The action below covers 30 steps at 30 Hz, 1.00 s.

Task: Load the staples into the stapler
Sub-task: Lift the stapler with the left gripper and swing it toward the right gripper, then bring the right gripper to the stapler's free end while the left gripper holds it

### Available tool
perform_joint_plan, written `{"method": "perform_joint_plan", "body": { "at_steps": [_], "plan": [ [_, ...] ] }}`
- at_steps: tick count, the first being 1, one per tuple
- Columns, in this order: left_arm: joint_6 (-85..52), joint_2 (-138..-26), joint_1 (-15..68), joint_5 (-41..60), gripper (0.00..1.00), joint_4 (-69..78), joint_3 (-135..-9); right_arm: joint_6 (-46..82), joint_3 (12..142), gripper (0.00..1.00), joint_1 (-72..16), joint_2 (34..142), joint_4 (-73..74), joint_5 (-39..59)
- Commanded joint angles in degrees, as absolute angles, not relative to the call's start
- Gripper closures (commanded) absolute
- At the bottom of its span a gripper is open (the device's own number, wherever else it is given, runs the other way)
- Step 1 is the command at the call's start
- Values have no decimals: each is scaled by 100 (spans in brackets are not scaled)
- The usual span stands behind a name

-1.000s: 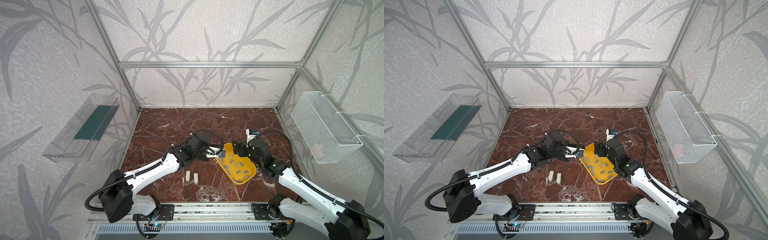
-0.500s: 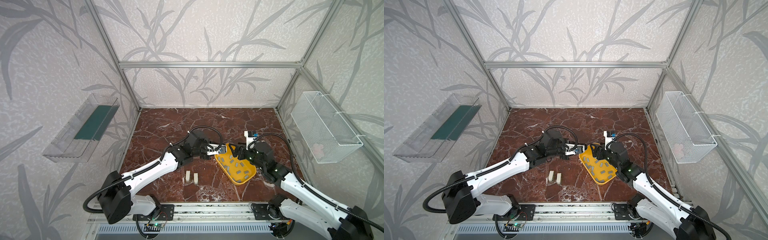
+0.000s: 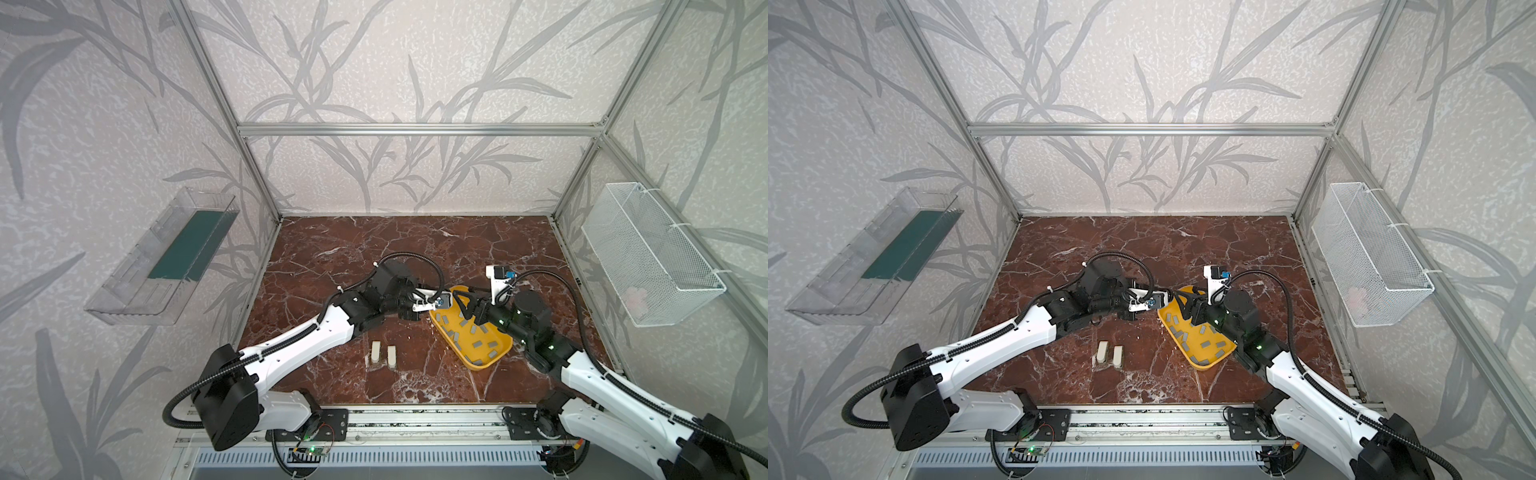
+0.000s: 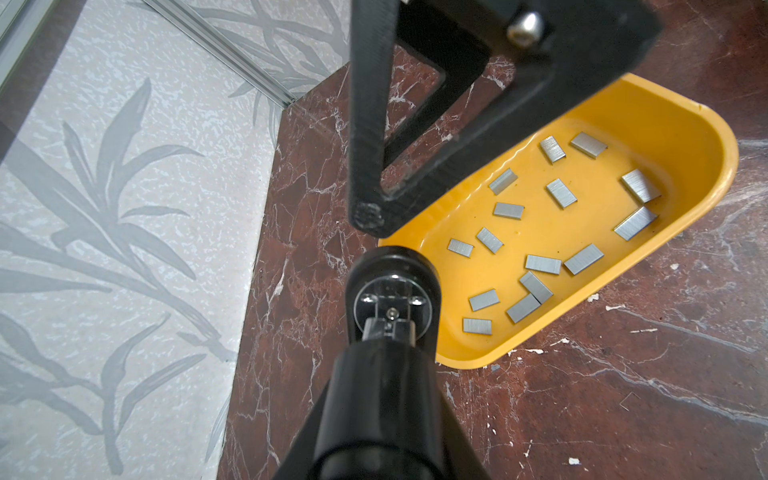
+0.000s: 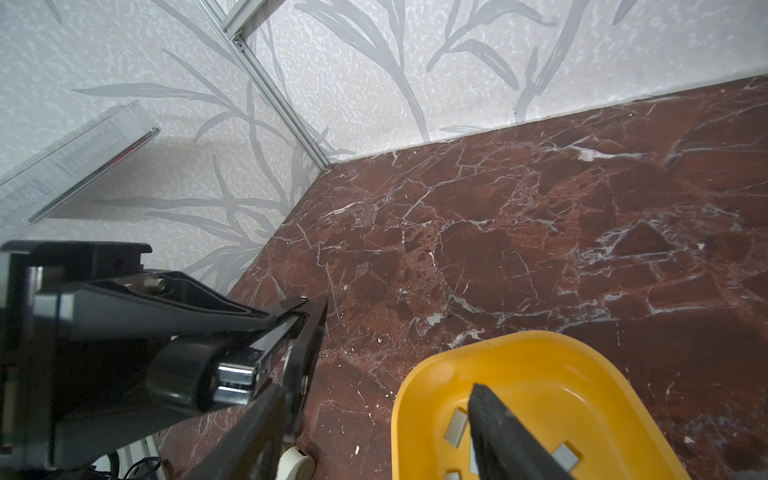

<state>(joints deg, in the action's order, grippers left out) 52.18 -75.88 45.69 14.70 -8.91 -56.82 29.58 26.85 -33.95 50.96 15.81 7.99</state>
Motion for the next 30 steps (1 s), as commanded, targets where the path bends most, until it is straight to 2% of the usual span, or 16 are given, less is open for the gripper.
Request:
{"method": "perform_joint_plan", "body": {
  "at_steps": [1, 10, 15, 16, 18, 19, 24, 27, 30],
  "plan": [
    [5239, -7443, 4576, 1464, 100, -612, -5700, 2953, 2728, 30, -3466, 5126, 1858, 924],
    [5142, -7488, 4579, 1536, 100, -654, -5748, 2961, 2982, 30, -3530, 5549, 1680, 984],
    [5175, -7454, 4614, 1719, 100, -703, -5741, 3006, 3137, 34, -3533, 5915, 1638, 1090],
    [5176, -7462, 4627, 1722, 100, -713, -5739, 3021, 3145, 37, -3535, 5965, 1665, 1122],
    [5185, -7465, 4658, 1670, 100, -715, -5748, 3114, 3171, 50, -3546, 6092, 1763, 1309],
    [5186, -7475, 4667, 1626, 100, -704, -5745, 3194, 3168, 53, -3543, 6131, 1849, 1402],
    [5168, -7479, 4707, 1459, 100, -593, -5710, 3551, 3145, 62, -3660, 6362, 2394, 1975],
    [5174, -7492, 4711, 1406, 100, -579, -5698, 3490, 3224, 67, -3789, 6447, 2346, 1950],
    [5198, -7498, 4711, 1414, 100, -586, -5687, 3511, 3226, 79, -3797, 6503, 2313, 1869]
  ]
}}
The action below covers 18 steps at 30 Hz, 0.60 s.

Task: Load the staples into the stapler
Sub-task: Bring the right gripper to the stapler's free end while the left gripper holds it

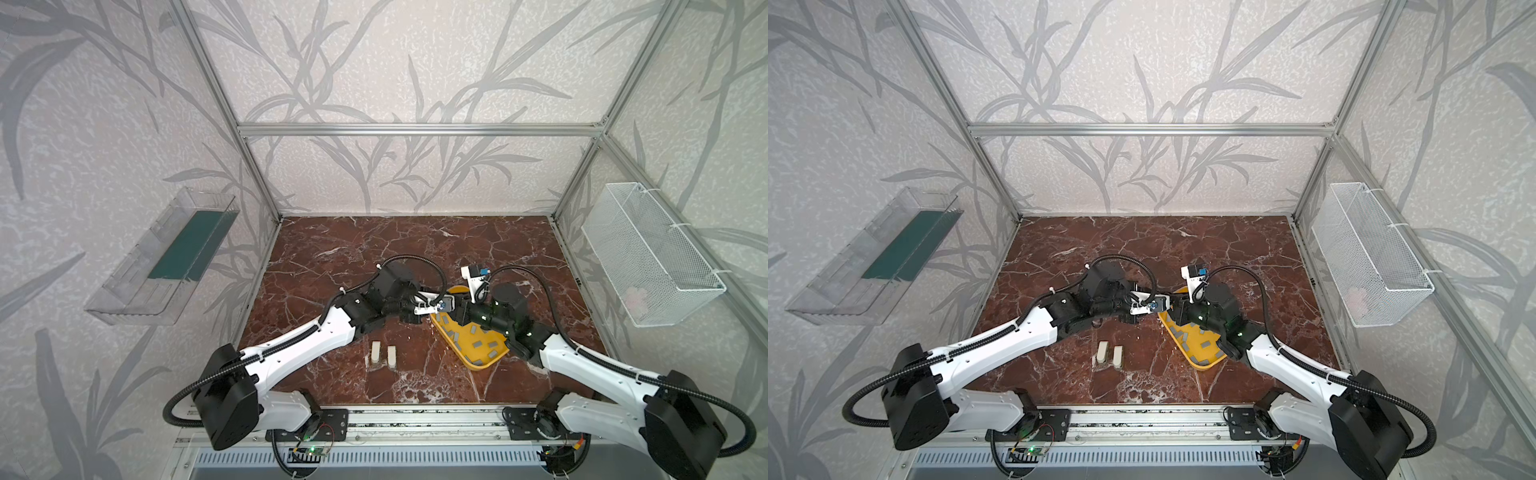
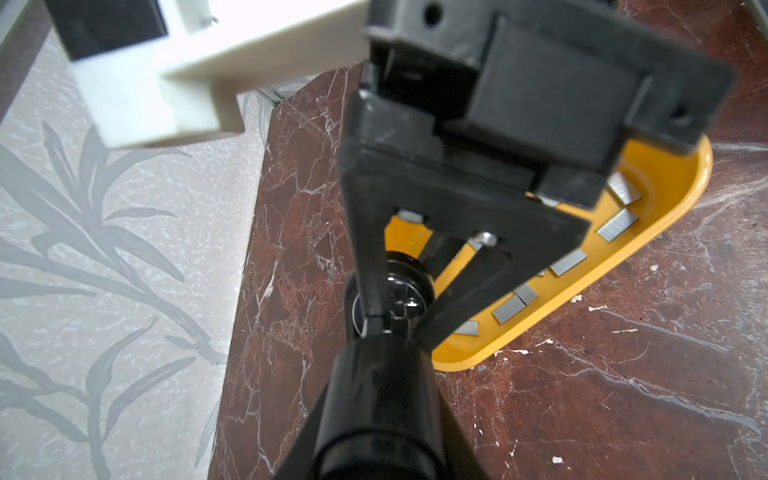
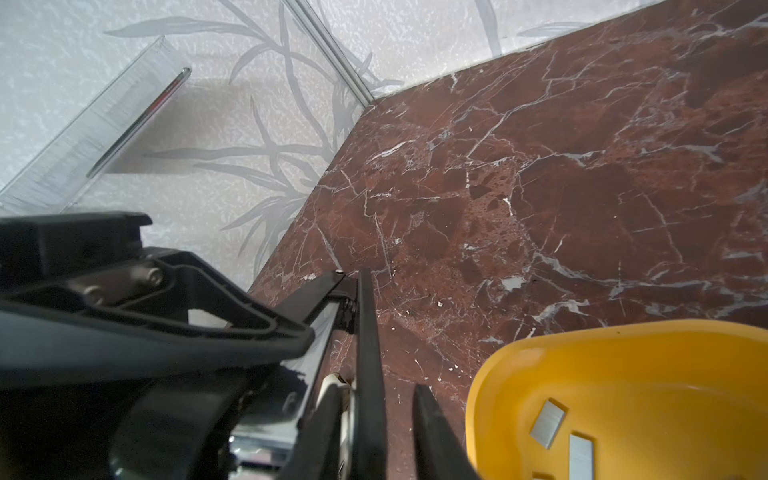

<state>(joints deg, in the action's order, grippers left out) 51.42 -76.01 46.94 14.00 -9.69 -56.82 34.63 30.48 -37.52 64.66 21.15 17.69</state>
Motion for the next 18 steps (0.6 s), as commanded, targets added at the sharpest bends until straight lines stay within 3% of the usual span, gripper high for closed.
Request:
{"method": "perform_joint_plan", "body": {
  "at_steps": [1, 5, 18],
  "plan": [
    [5215, -7491, 4711, 1439, 100, -611, -5694, 3513, 3225, 86, -3797, 6520, 2305, 1840],
    [5319, -7423, 4668, 1590, 100, -745, -5678, 3564, 3195, 100, -3792, 6565, 2273, 1684],
    [5317, -6793, 4016, 3102, 100, -914, -5513, 3899, 2904, 100, -3469, 6611, 2472, 1433]
  ]
}}
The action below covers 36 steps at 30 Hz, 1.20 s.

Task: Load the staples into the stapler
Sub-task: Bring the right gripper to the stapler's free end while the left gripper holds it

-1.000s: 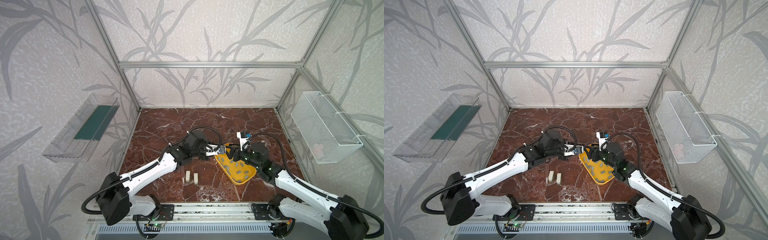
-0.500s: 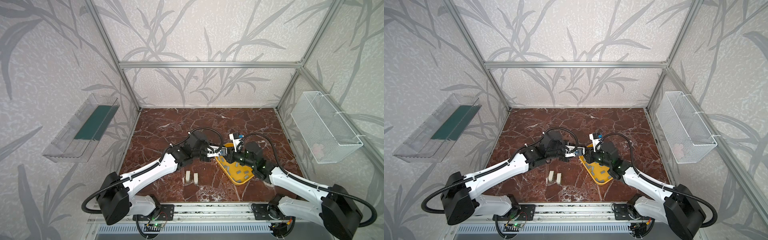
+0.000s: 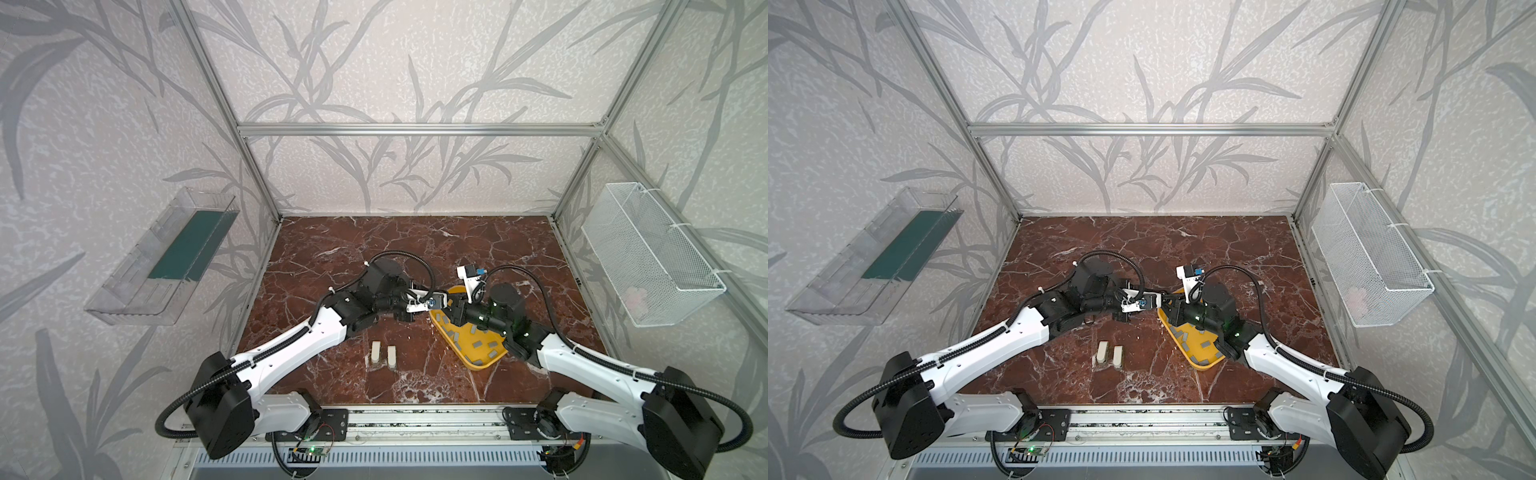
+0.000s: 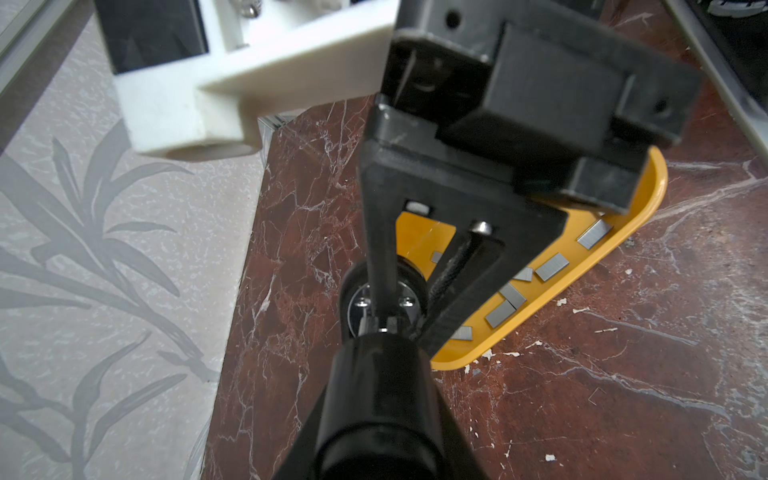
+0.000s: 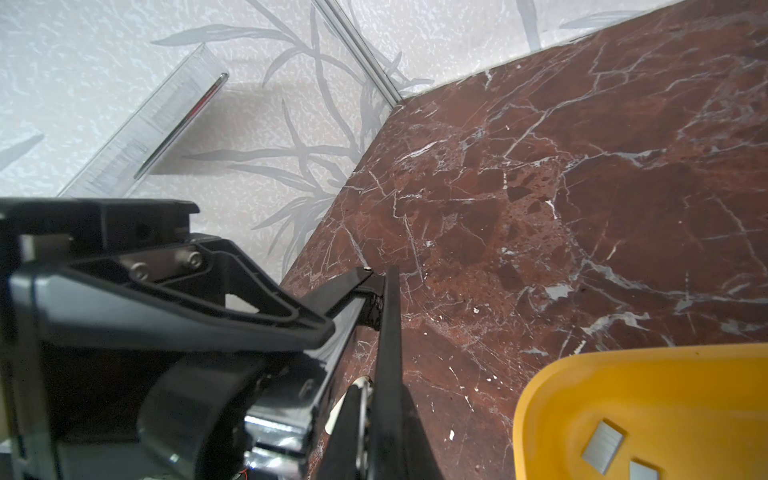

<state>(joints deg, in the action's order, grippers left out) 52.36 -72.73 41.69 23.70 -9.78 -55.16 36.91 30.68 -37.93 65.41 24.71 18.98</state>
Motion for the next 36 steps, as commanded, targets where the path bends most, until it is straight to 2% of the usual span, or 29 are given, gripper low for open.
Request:
{"method": "perform_joint_plan", "body": {
  "at_steps": [1, 12, 14, 17, 19, 26, 36],
  "plan": [
    [5318, -6745, 3976, 3197, 100, -920, -5503, 3963, 2877, 100, -3395, 6662, 2529, 1479],
    [5269, -6539, 3670, 3753, 100, -913, -5441, 3992, 2931, 100, -3243, 6990, 2631, 1662],
    [5243, -6548, 3641, 3744, 100, -883, -5434, 3926, 2974, 90, -3238, 6949, 2524, 1642],
    [5200, -6578, 3595, 3673, 100, -831, -5435, 3796, 3019, 65, -3242, 6769, 2309, 1535],
    [5110, -6627, 3586, 3512, 100, -794, -5464, 3708, 3025, 59, -3237, 6601, 2217, 1505],
    [5124, -6876, 3587, 3092, 100, -1017, -5644, 3286, 3015, 48, -3240, 5847, 1763, 1244],
    [5228, -6996, 3586, 3048, 100, -1231, -5713, 2929, 2923, 36, -3243, 5082, 1570, 833]
  ]
}}
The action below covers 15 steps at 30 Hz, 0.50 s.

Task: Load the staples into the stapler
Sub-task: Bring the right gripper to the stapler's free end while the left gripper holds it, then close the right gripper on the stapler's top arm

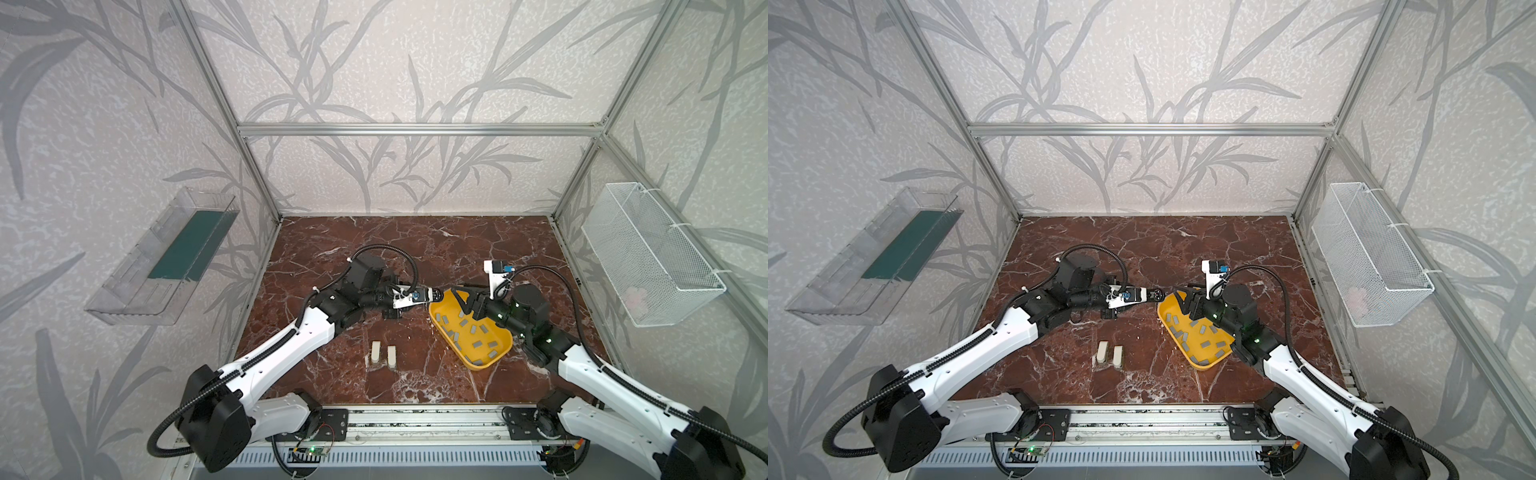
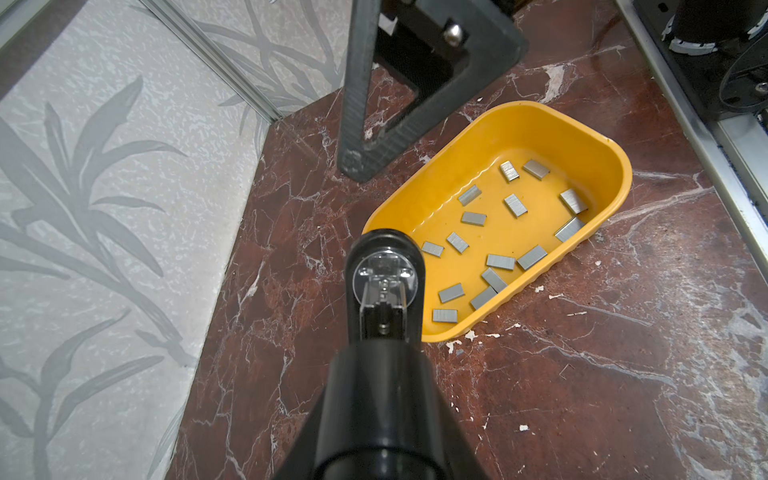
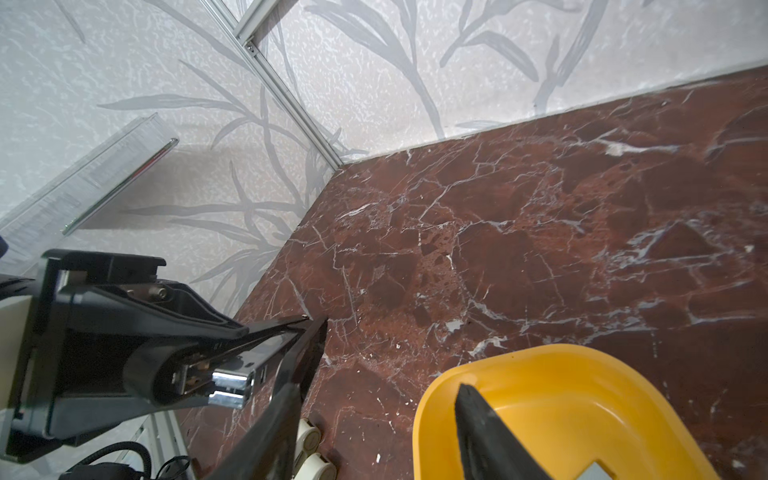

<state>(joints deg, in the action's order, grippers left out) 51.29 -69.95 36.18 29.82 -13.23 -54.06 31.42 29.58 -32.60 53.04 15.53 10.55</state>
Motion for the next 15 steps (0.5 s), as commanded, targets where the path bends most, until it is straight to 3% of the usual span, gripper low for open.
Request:
{"method": "perform_joint_plan", "body": {
  "at_steps": [1, 7, 12, 15],
  "plan": [
    [5252, -7021, 3586, 3080, 100, -1287, -5739, 2848, 2850, 36, -3240, 5020, 1752, 885],
    [5425, -7160, 3590, 3774, 100, -1918, -5936, 1960, 1721, 33, -3236, 4649, 4500, 2394],
    [5657, -7212, 3601, 4314, 100, -2478, -6108, 972, 1626, 45, -3282, 4415, 4662, 3450],
    [5797, -7207, 3604, 4346, 100, -2616, -6109, 309, 1685, 49, -3515, 4290, 4084, 3339]
  ]
}}
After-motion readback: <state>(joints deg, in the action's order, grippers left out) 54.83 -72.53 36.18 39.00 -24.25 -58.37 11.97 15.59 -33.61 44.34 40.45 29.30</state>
